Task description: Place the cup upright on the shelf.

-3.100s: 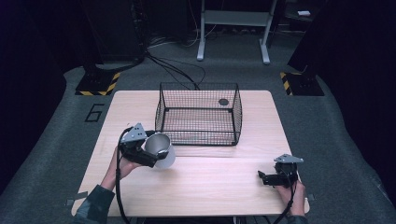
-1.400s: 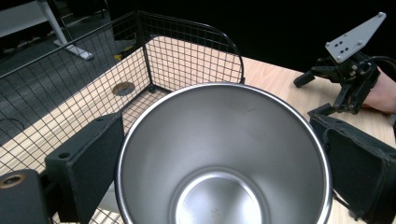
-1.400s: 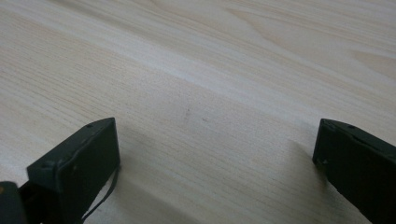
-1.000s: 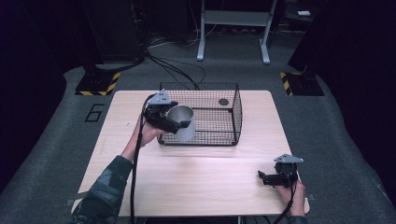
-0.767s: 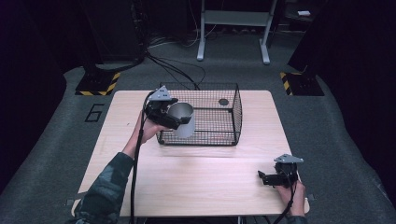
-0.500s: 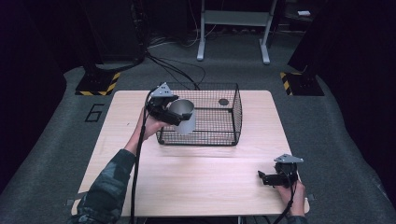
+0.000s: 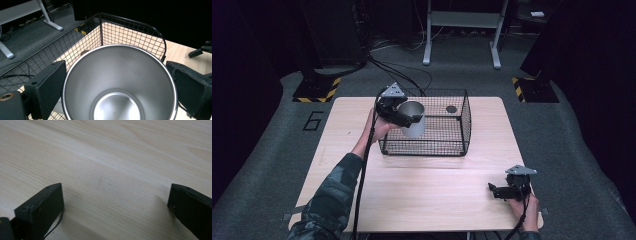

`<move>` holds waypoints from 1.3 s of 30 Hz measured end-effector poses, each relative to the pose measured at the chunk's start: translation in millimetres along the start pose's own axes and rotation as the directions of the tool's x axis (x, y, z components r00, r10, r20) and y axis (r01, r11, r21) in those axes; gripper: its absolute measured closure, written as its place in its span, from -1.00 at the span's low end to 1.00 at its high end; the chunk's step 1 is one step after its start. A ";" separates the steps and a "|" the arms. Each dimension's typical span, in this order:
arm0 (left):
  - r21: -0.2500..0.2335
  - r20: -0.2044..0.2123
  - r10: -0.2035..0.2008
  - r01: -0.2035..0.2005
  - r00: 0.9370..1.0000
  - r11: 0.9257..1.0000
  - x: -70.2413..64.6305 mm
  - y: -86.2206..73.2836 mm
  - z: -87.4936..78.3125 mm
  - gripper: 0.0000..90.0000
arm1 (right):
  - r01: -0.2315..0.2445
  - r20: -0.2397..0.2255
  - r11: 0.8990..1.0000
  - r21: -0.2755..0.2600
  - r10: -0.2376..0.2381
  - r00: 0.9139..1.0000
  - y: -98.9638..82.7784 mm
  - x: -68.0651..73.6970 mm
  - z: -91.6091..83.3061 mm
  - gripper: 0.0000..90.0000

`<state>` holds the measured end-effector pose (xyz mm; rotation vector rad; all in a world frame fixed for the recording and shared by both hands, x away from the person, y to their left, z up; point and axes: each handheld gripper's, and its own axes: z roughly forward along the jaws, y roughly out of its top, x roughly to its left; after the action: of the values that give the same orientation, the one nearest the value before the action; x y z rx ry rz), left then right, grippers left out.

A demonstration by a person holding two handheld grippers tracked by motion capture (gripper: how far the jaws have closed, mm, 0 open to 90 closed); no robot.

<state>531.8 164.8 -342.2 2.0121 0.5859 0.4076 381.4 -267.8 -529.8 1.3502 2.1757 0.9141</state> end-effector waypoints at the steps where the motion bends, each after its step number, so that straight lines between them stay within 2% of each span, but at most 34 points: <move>1: 0.005 -0.003 0.002 -0.002 1.000 1.000 0.4 0.4 2.0 -0.85 | -0.007 0.000 1.000 0.001 0.007 1.000 -0.1 0.5 -0.1 -1.00; 7: 0.021 -0.003 -0.008 0.008 1.000 1.000 2.5 0.2 14.0 -0.85 | 0.001 0.000 1.000 0.000 -0.001 1.000 0.0 -0.1 0.0 -1.00; 12: 0.032 0.012 -0.012 0.011 1.000 0.999 9.3 3.9 27.6 -0.85 | -0.012 0.000 1.000 0.002 0.012 1.000 -0.2 0.6 0.1 -1.00; 16: 0.040 0.000 -0.016 0.016 1.000 0.999 12.2 1.6 35.4 -0.85 | -0.019 0.005 1.000 0.002 0.019 1.000 -0.4 1.3 -0.4 -1.00; 20: 0.061 0.007 -0.043 0.043 0.999 0.997 17.6 -4.9 46.1 -0.85 | -0.020 0.004 1.000 0.003 0.020 1.000 -0.3 1.0 -0.2 -1.00; 29: 0.094 -0.010 -0.032 0.033 0.999 0.995 18.1 -8.6 63.5 -0.85 | -0.016 0.004 1.000 0.002 0.016 1.000 -0.1 0.5 0.0 -1.00; 31: 0.109 -0.006 -0.039 0.040 0.999 0.993 19.2 -10.5 69.1 -0.85 | -0.013 0.005 1.000 0.001 0.013 1.000 -0.2 0.6 0.0 -1.00; 32: 0.133 -0.001 -0.038 0.038 0.999 0.990 19.7 -12.7 73.2 -0.85 | -0.015 0.004 1.000 0.002 0.015 1.000 -0.1 0.6 0.0 -1.00; 34: 0.143 -0.005 -0.031 0.032 1.000 0.989 20.2 -14.4 76.6 -0.85 | -0.015 0.004 1.000 0.002 0.015 1.000 -0.1 0.5 -0.1 -1.00; 37: 0.157 -0.004 -0.044 0.044 0.999 0.987 21.9 -17.4 81.8 -0.85 | -0.016 0.004 1.000 0.003 0.016 1.000 -0.2 1.0 -0.1 -1.00; 39: 0.174 -0.003 -0.034 0.034 0.999 0.984 22.9 -18.7 85.4 -0.85 | -0.016 0.003 1.000 0.003 0.016 1.000 -0.2 0.8 -0.1 -1.00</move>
<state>589.6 124.3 -398.5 2.1656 0.6752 0.3459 380.9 -267.2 -529.8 1.3710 2.1673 0.9145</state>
